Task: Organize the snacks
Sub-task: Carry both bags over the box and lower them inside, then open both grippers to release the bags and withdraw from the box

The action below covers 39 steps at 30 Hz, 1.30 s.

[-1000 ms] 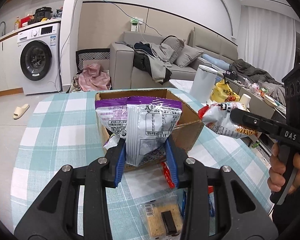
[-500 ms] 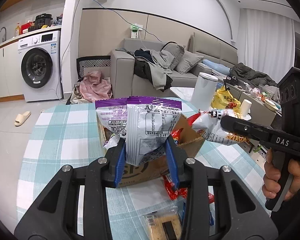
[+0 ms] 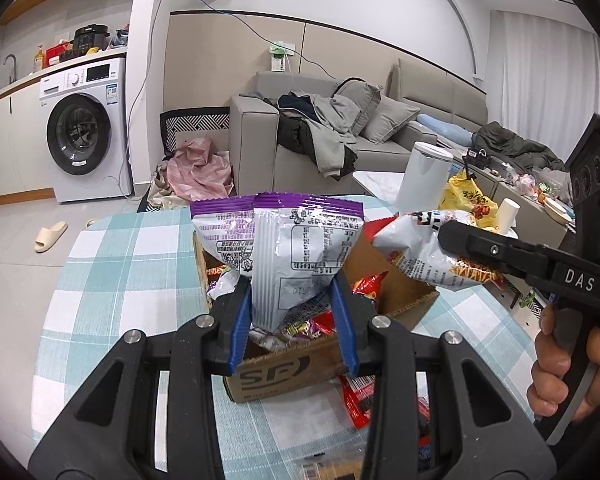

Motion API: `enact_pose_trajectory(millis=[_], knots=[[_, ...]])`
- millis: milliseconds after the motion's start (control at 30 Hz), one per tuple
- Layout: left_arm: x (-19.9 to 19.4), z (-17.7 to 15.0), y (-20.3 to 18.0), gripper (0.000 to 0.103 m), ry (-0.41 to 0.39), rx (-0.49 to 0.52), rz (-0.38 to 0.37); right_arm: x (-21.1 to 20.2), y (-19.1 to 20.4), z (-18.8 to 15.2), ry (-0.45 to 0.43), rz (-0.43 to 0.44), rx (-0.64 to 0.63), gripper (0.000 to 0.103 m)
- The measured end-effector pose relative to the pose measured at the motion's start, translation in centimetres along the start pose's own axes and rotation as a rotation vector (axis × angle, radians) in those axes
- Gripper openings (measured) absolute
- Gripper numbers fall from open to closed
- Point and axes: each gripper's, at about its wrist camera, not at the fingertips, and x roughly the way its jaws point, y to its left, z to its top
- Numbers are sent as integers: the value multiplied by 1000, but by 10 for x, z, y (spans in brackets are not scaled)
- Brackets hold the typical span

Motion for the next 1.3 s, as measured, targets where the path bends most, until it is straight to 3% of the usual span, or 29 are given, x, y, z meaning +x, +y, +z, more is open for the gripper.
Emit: enact_pose_trajectory(millis=[733, 1233, 1300], knots=[[77, -7, 9, 34, 43, 15, 40, 58, 1, 8, 6, -93, 37, 61], [111, -19, 29, 34, 93, 5, 62, 83, 17, -1, 39, -108, -74, 64], [109, -19, 30, 40, 99, -6, 49, 78, 19, -1, 33, -108, -96, 68]])
